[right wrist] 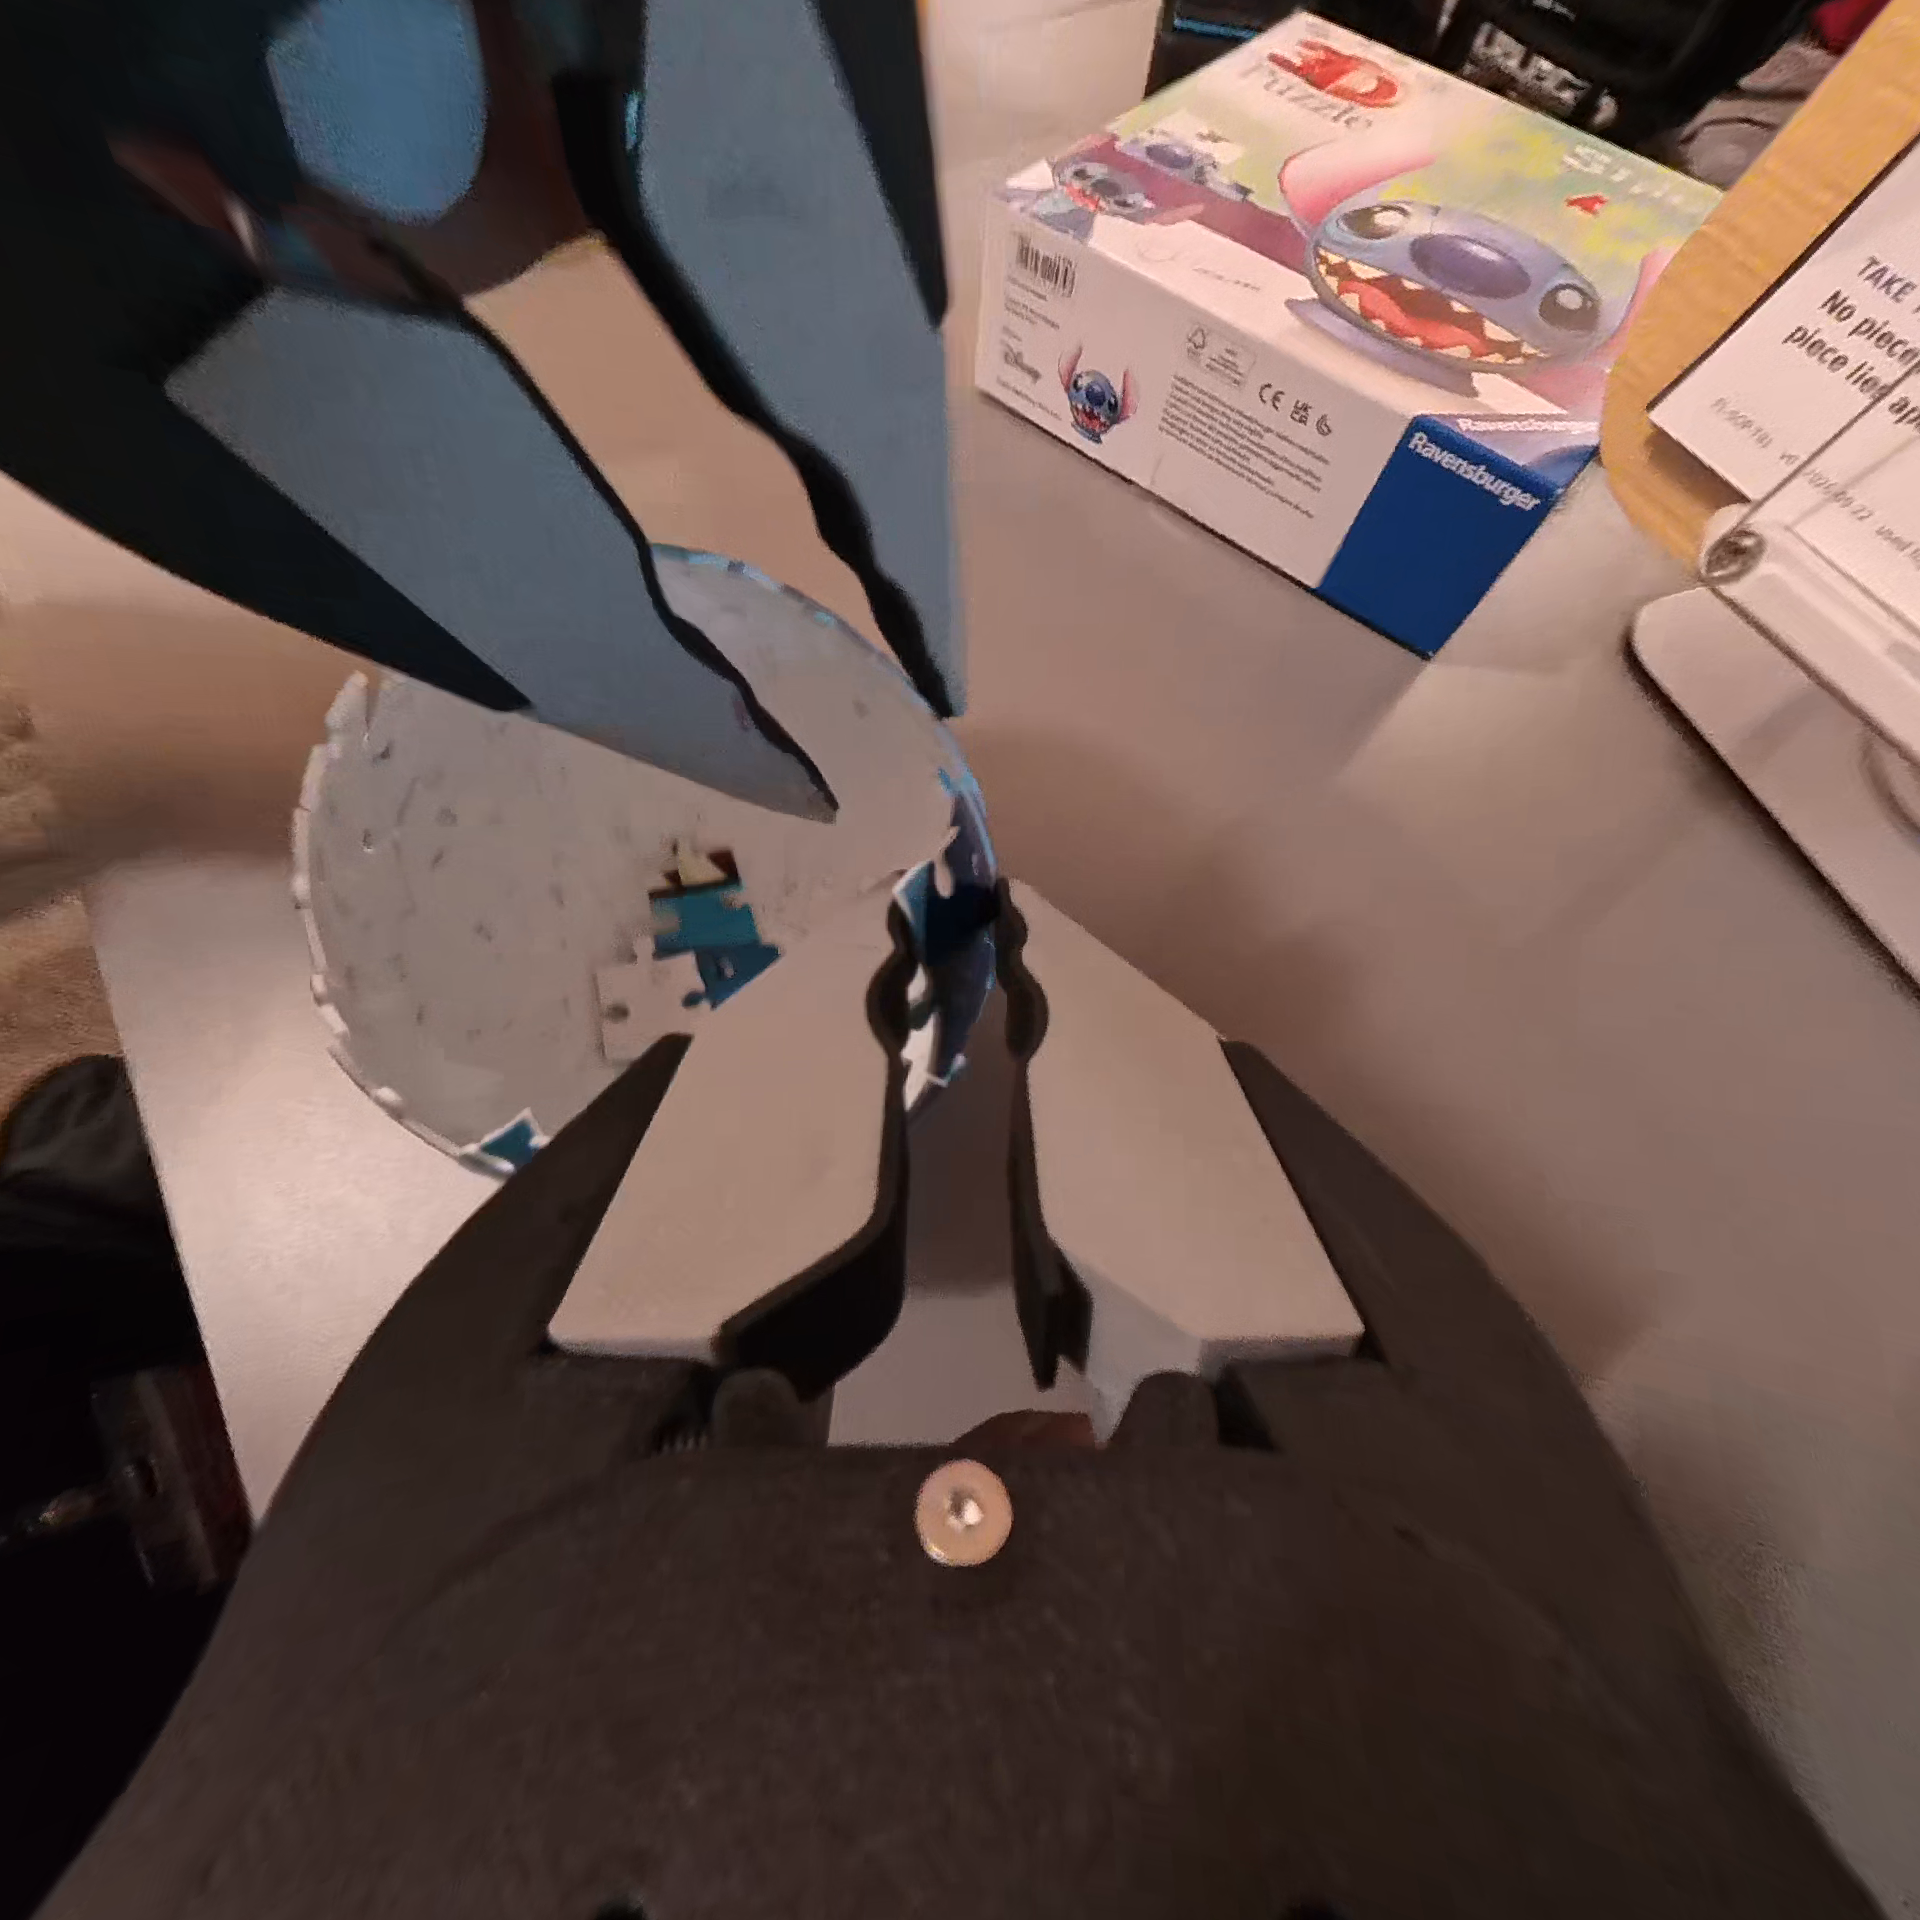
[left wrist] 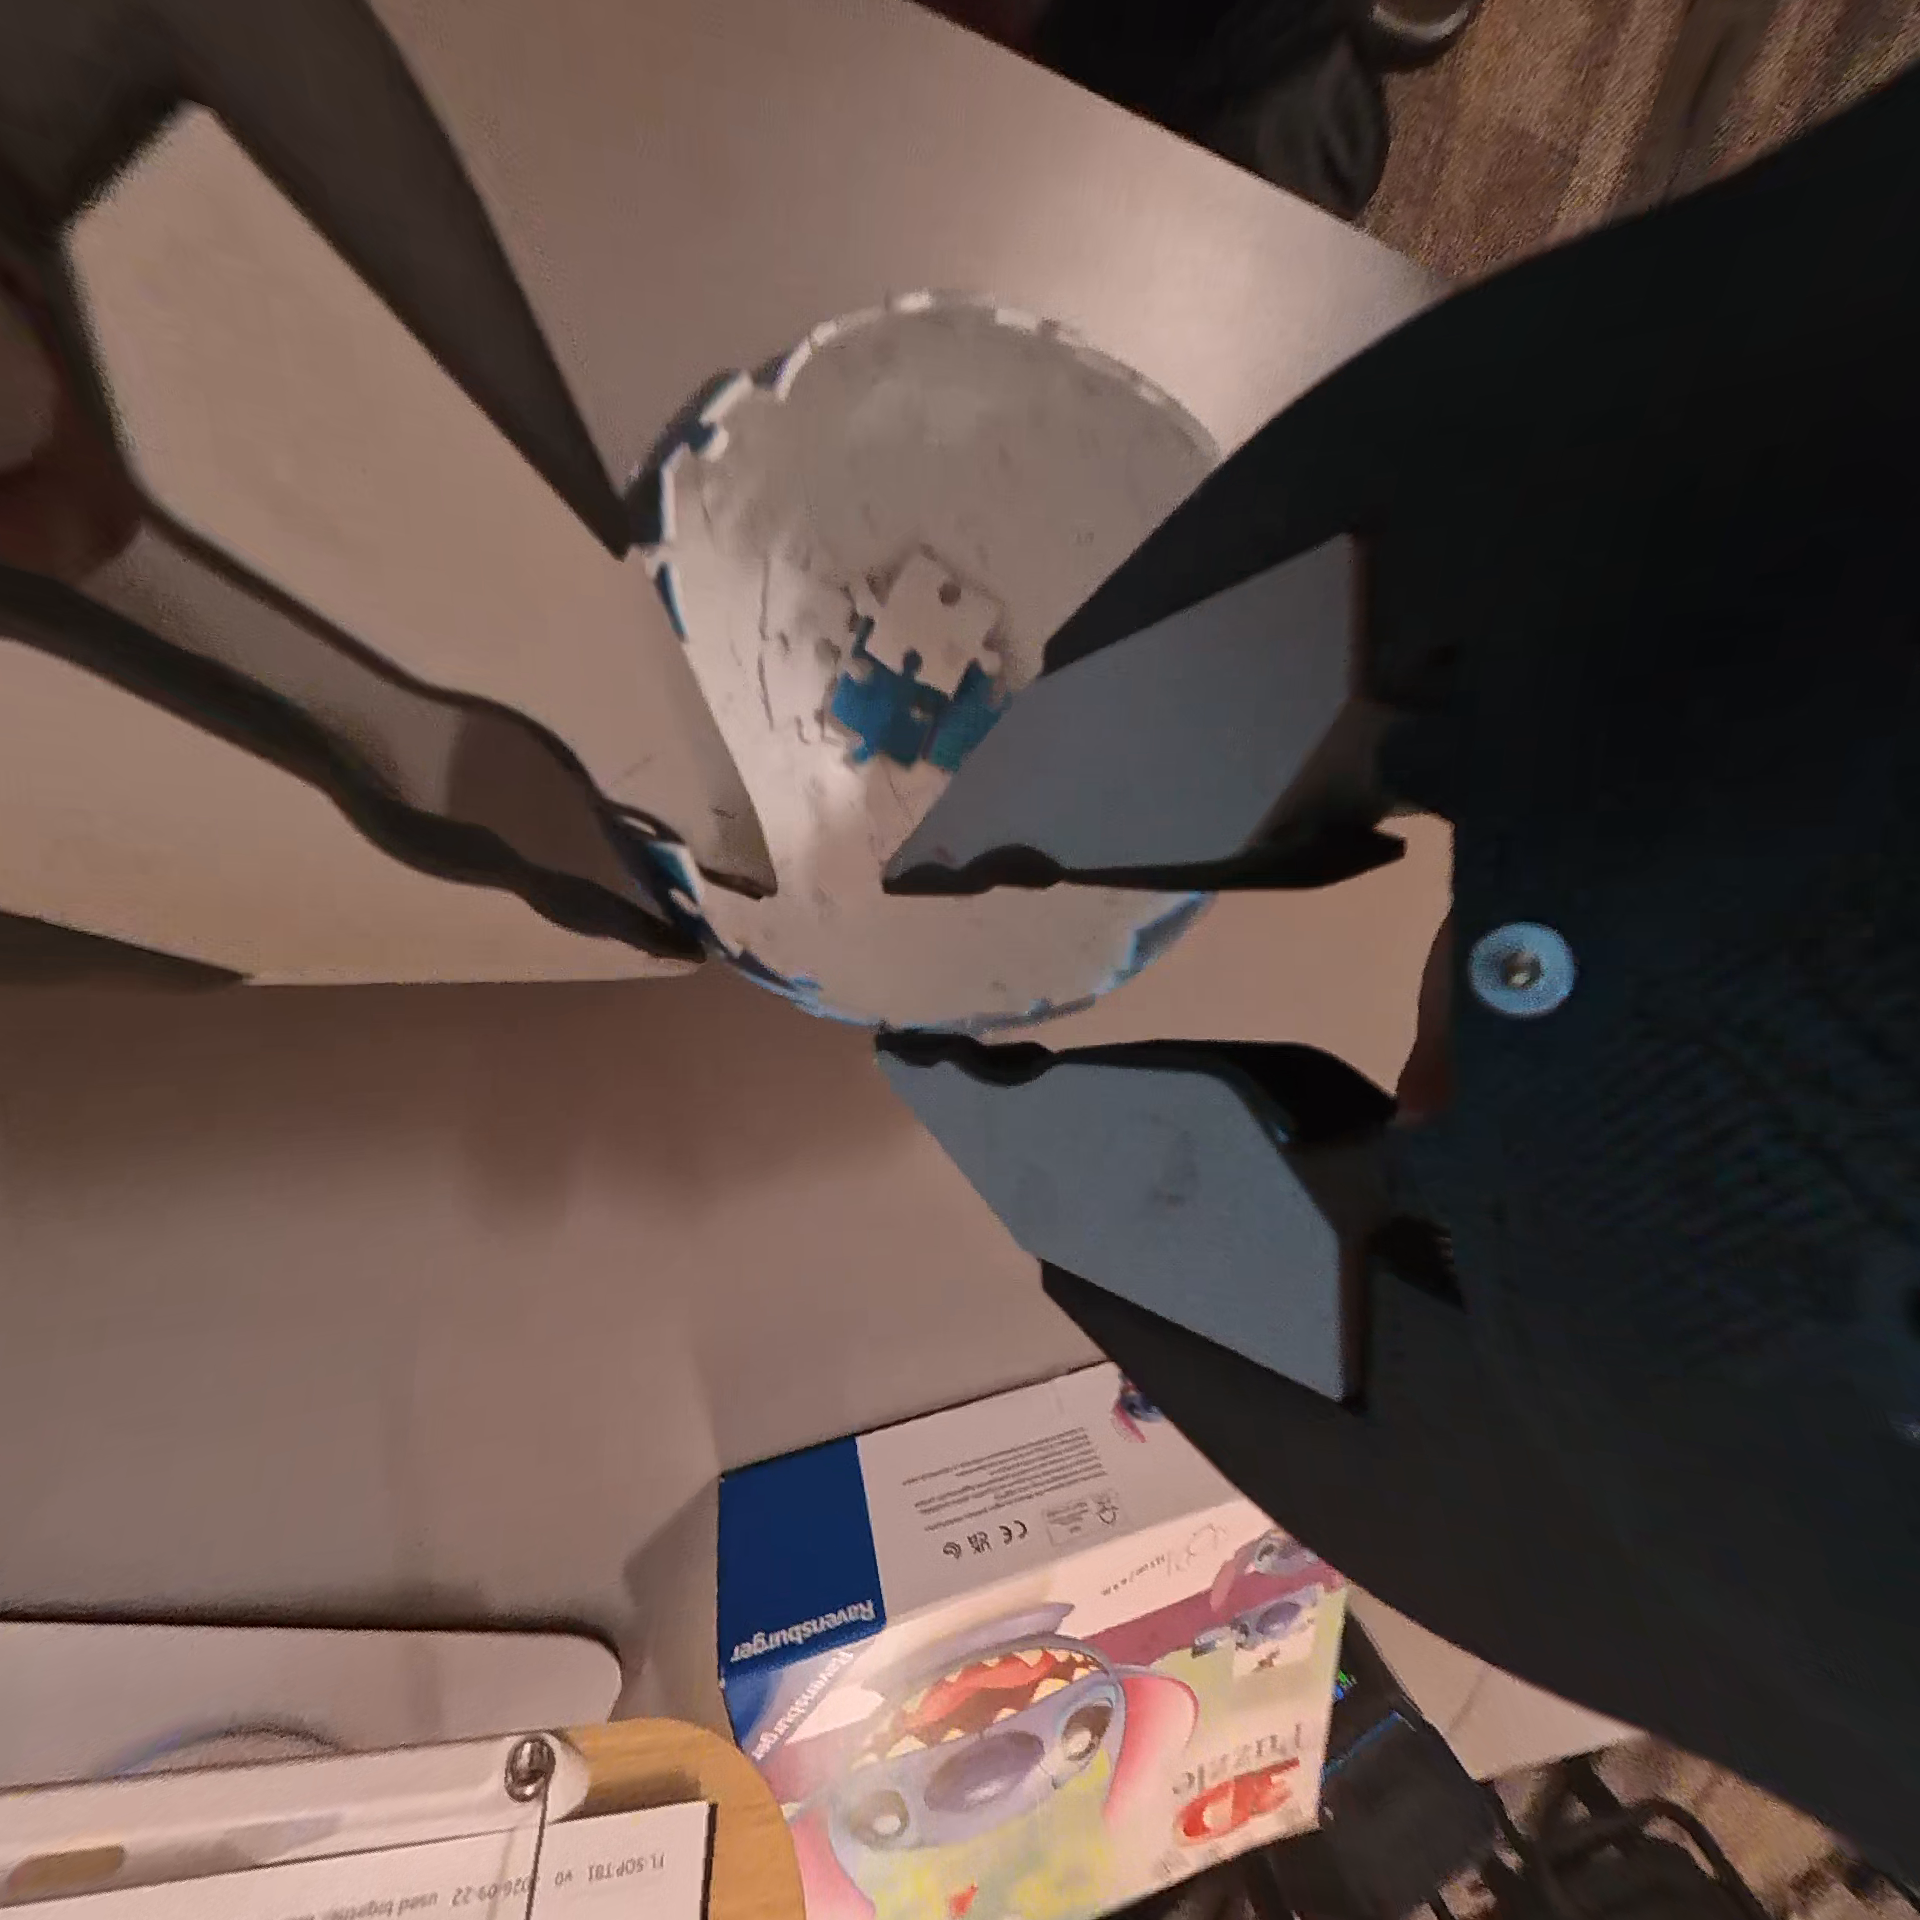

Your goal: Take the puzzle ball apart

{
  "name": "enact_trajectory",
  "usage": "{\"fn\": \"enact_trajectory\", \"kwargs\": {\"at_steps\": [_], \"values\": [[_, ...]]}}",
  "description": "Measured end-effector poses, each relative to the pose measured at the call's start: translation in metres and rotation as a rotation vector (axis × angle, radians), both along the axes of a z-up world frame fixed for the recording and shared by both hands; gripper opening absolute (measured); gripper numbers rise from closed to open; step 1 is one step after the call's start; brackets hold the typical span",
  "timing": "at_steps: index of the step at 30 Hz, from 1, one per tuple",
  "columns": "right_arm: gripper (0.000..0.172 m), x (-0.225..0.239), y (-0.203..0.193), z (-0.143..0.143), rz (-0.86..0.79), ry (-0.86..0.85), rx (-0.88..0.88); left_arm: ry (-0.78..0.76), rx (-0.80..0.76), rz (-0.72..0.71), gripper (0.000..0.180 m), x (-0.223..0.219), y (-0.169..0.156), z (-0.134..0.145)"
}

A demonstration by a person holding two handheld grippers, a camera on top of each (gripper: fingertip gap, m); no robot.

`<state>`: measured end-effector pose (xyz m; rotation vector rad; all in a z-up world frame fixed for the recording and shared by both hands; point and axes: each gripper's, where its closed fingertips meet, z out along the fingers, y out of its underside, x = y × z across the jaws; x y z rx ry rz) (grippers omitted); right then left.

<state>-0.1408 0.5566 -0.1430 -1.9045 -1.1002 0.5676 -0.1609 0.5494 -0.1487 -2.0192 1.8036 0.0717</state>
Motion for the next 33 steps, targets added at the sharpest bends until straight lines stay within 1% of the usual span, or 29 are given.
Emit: {"fn": "enact_trajectory", "kwargs": {"at_steps": [1,2,3,5,6,8,11,12,15,17,18,20,21,23,24,26,27,28,30,31,33], "values": [[0.008,-0.001,-0.001,-0.001,0.015,0.049,-0.049,0.007,0.055,0.014,0.005,-0.002,0.005,0.0],[0.006,-0.002,-0.001,-0.003,0.031,0.103,-0.107,0.011,0.082,0.007,0.0,-0.004,0.005,-0.002],[0.003,-0.002,0.0,-0.005,0.044,0.167,-0.17,-0.002,0.079,0.009,0.0,-0.004,0.0,-0.005],[0.002,0.0,0.0,-0.002,0.079,0.322,-0.328,-0.054,0.144,0.006,0.0,-0.001,-0.005,-0.002],[0.003,0.0,0.0,0.003,0.101,0.406,-0.406,-0.08,0.189,0.014,0.0,0.0,-0.005,0.003],[0.0,0.003,0.001,0.016,0.136,0.547,-0.516,-0.108,0.28,0.024,0.0,0.0,-0.006,0.012],[0.0,0.007,0.006,0.028,0.143,0.667,-0.578,-0.157,0.398,0.054,0.0,-0.003,-0.001,0.023],[0.0,0.008,0.008,0.031,0.137,0.675,-0.56,-0.194,0.416,0.062,0.0,-0.002,-0.001,0.026],[0.0,0.01,0.009,0.036,0.122,0.609,-0.442,-0.271,0.422,0.088,0.0,-0.004,-0.003,0.03],[0.0,0.017,0.013,0.044,0.104,0.632,-0.41,-0.319,0.44,0.122,0.0,-0.008,-0.001,0.033],[0.0,0.024,0.021,0.045,0.062,0.602,-0.347,-0.335,0.431,0.133,0.0,-0.011,-0.001,0.032],[0.0,0.044,0.036,0.044,-0.049,0.466,-0.162,-0.339,0.413,0.156,0.0,-0.015,0.0,0.027],[0.0,0.053,0.039,0.048,-0.085,0.419,-0.092,-0.341,0.413,0.167,0.0,-0.018,0.002,0.025],[0.0,0.071,0.036,0.066,-0.119,0.384,-0.01,-0.364,0.413,0.183,0.0,-0.02,0.006,0.025],[0.0,0.086,0.037,0.079,-0.162,0.364,0.046,-0.374,0.401,0.185,0.0,-0.02,0.006,0.024],[0.0,0.137,0.048,0.102,-0.316,0.281,0.174,-0.39,0.397,0.187,0.0,-0.02,0.005,0.025],[0.0,0.17,0.056,0.109,-0.406,0.22,0.214,-0.396,0.393,0.184,0.0,-0.019,0.004,0.025],[0.0,0.206,0.065,0.109,-0.506,0.144,0.233,-0.403,0.391,0.181,0.0,-0.019,0.004,0.024],[0.0,0.279,0.084,0.099,-0.709,-0.025,0.259,-0.416,0.391,0.182,0.0,-0.019,0.003,0.023],[0.0,0.302,0.09,0.088,-0.751,-0.096,0.238,-0.427,0.394,0.179,0.0,-0.018,0.002,0.023],[0.0,0.328,0.097,0.054,-0.776,-0.195,0.115,-0.444,0.397,0.173,0.0,-0.018,0.001,0.023]]}}
